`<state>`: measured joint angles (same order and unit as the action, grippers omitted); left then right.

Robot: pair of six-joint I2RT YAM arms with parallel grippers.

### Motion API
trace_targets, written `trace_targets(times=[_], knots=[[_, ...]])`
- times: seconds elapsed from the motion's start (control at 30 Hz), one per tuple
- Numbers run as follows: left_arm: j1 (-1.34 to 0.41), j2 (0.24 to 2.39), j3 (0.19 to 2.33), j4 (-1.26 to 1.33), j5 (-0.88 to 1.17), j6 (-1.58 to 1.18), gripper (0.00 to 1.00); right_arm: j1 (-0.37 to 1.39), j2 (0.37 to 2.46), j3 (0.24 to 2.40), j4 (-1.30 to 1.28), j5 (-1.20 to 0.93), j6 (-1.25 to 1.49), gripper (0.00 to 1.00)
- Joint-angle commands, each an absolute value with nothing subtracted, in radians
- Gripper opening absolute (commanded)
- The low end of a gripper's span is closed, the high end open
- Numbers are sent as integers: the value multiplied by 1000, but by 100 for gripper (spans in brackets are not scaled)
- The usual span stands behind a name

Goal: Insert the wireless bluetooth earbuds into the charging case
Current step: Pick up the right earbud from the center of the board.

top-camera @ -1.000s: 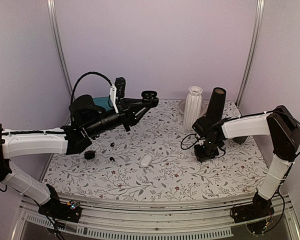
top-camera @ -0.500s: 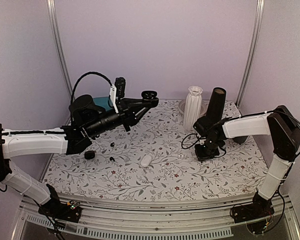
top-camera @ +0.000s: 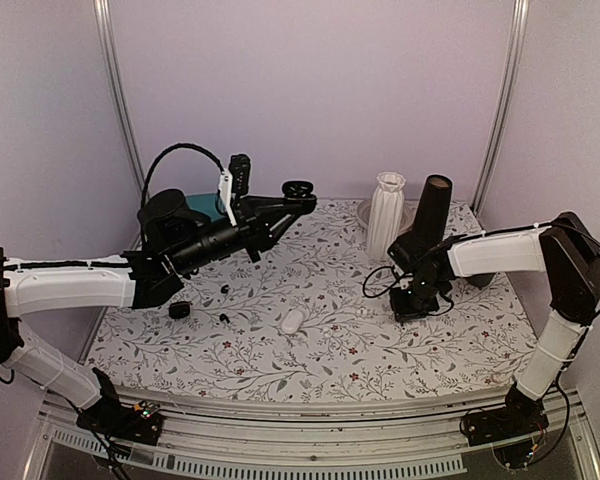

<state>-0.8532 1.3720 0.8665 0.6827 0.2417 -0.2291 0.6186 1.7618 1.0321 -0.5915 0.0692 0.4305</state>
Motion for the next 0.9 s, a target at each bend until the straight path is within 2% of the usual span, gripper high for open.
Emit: trace_targets(times=[0.0, 0.33, 0.87], knots=[[-831, 1354, 851, 698, 242, -229, 0, 618, 1677, 1028, -557, 67, 439, 10], [-785, 1365, 845, 699, 304, -251, 0, 618, 1514, 1041, -487, 37, 424, 7], [-754, 1470, 925, 703, 547, -334, 0, 670, 1204, 1057, -217, -141, 395, 6]])
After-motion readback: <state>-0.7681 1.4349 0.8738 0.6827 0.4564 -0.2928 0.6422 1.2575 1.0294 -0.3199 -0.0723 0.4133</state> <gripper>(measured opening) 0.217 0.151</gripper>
